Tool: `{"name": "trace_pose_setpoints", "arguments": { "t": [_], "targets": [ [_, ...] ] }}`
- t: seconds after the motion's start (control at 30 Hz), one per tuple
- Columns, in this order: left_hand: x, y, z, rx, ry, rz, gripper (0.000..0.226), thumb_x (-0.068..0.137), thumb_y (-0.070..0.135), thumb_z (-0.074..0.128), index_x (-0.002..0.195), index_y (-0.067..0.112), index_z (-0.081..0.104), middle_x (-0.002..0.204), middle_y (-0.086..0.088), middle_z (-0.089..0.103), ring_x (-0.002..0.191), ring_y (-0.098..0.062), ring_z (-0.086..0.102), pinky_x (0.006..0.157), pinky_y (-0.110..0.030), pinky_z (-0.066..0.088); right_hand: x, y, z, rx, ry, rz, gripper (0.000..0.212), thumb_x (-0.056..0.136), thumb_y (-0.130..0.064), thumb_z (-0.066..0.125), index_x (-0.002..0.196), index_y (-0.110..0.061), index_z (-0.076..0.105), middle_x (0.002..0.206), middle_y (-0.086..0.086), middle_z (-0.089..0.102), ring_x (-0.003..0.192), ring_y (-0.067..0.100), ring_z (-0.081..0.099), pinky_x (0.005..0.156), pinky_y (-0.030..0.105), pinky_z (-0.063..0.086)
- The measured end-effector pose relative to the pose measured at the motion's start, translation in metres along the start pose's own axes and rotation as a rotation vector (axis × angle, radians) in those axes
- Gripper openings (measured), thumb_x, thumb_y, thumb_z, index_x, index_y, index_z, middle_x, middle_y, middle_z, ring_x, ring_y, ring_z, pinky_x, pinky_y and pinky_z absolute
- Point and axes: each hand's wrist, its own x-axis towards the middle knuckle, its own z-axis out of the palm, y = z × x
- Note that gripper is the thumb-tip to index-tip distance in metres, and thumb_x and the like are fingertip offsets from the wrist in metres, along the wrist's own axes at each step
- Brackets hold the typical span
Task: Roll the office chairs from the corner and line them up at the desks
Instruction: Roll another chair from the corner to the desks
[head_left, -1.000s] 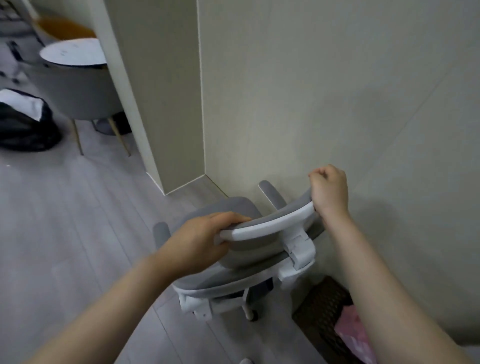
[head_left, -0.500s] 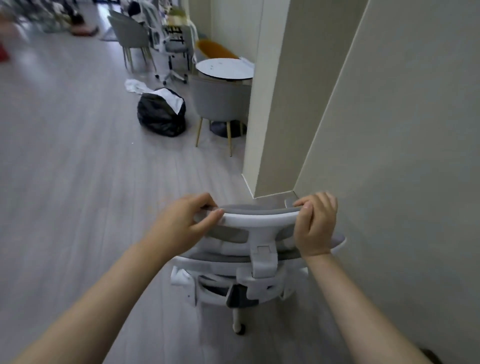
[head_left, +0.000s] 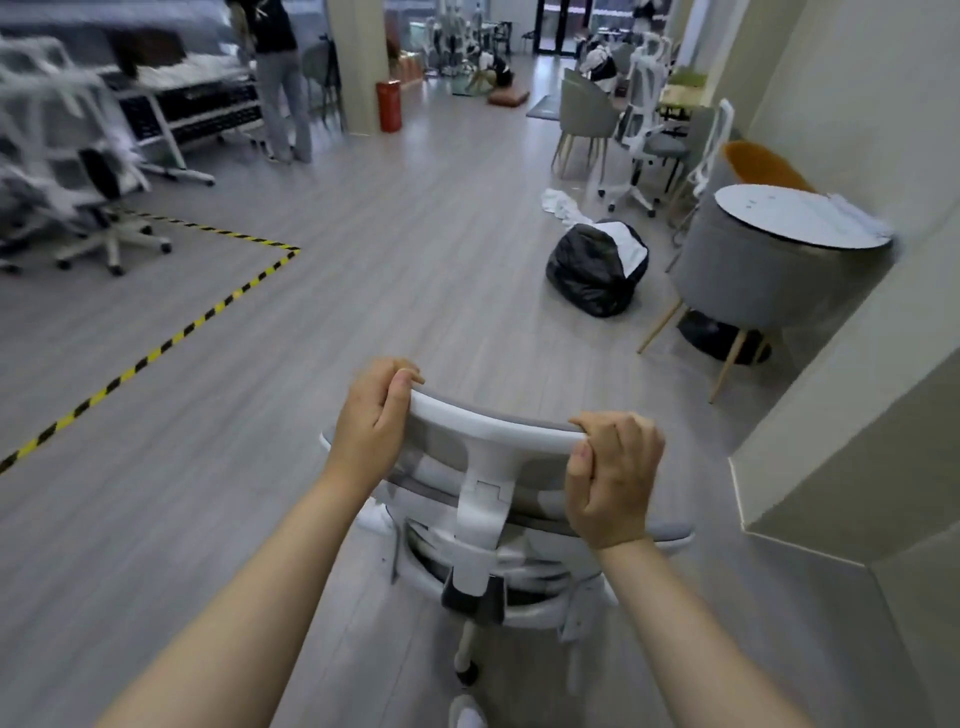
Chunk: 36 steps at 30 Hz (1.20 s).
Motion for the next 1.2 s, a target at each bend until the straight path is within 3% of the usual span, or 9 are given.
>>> {"name": "trace_pose_setpoints", "arguments": {
  "t": [0.13,0.23,0.43,0.63,0.8,0.93,1.0,1.13,1.2],
  "targets": [
    [0.054,-0.048,-0.053,0.15,0.091,-0.028,0.028,0.095,0.031,0.037,0.089,0.017,0.06,0.097,0.005,0.06,0.098,-0.013,0.054,0.087,-0.028,0.041,0.051,-0.023,0.099,0.126,-0.056,-0.069,0.035,0.092,-0.027,0.034,0.094,-0.012,0.065,0.089,0.006,0.058,0.085,0.03,0.048,0.081,0.041,0.034],
    [0.085,-0.08,-0.081,0.317,0.207,0.022,0.028,0.095,0.028,0.04,0.097,0.015,0.064,0.105,0.006,0.061,0.114,-0.014,0.048,0.102,-0.024,0.033,0.091,-0.039,0.169,0.233,-0.117,-0.114,0.037,0.093,-0.026,0.033,0.095,-0.011,0.066,0.092,0.005,0.059,0.084,0.03,0.048,0.082,0.039,0.033],
    [0.158,-0.16,-0.153,0.45,0.117,-0.092,0.037,0.089,0.052,0.049,0.114,0.025,0.057,0.119,0.011,0.05,0.131,-0.018,0.035,0.112,-0.035,0.027,0.173,-0.078,0.317,0.413,-0.267,-0.2,0.04,0.097,-0.03,0.032,0.097,-0.009,0.066,0.095,0.006,0.06,0.086,0.033,0.052,0.086,0.045,0.039],
    [0.244,-0.234,-0.219,0.455,0.178,-0.264,0.051,0.076,0.062,0.055,0.111,0.025,0.052,0.11,0.008,0.043,0.12,-0.017,0.035,0.102,-0.032,0.031,0.243,-0.128,0.463,0.533,-0.351,-0.265,0.035,0.094,-0.033,0.038,0.101,-0.01,0.062,0.098,0.006,0.058,0.093,0.032,0.05,0.09,0.041,0.036],
    [0.314,-0.304,-0.282,0.454,0.246,-0.321,0.054,0.071,0.065,0.055,0.105,0.024,0.054,0.105,0.008,0.044,0.111,-0.011,0.035,0.088,-0.01,0.022,0.294,-0.185,0.578,0.61,-0.458,-0.315,0.037,0.089,-0.041,0.048,0.105,-0.01,0.059,0.107,0.004,0.056,0.106,0.029,0.048,0.096,0.044,0.037],
    [0.371,-0.358,-0.343,0.448,0.233,-0.401,0.056,0.066,0.071,0.051,0.102,0.028,0.05,0.106,0.01,0.044,0.11,-0.011,0.034,0.091,-0.019,0.025,0.333,-0.24,0.666,0.632,-0.503,-0.341,0.046,0.084,-0.049,0.057,0.106,-0.009,0.059,0.11,0.004,0.053,0.109,0.027,0.045,0.097,0.043,0.039],
    [0.397,-0.388,-0.373,0.421,0.253,-0.441,0.048,0.069,0.064,0.06,0.102,0.03,0.05,0.108,0.009,0.045,0.113,-0.011,0.035,0.093,-0.023,0.03,0.351,-0.266,0.709,0.642,-0.542,-0.348,0.047,0.082,-0.051,0.058,0.106,-0.011,0.058,0.11,0.002,0.052,0.11,0.026,0.043,0.097,0.044,0.04],
    [0.444,-0.449,-0.427,0.366,0.361,-0.435,0.038,0.065,0.063,0.063,0.095,0.045,0.048,0.112,0.008,0.047,0.112,0.001,0.034,0.09,-0.007,0.026,0.384,-0.32,0.793,0.679,-0.625,-0.349,0.048,0.08,-0.056,0.056,0.107,-0.016,0.055,0.112,-0.003,0.047,0.114,0.023,0.04,0.096,0.042,0.041],
    [0.47,-0.479,-0.457,0.367,0.399,-0.449,0.038,0.063,0.064,0.062,0.093,0.046,0.049,0.112,0.008,0.048,0.112,-0.002,0.037,0.091,-0.003,0.024,0.4,-0.347,0.837,0.691,-0.643,-0.365,0.048,0.081,-0.057,0.055,0.108,-0.018,0.053,0.112,-0.004,0.046,0.115,0.022,0.039,0.096,0.043,0.042]
  ]
}}
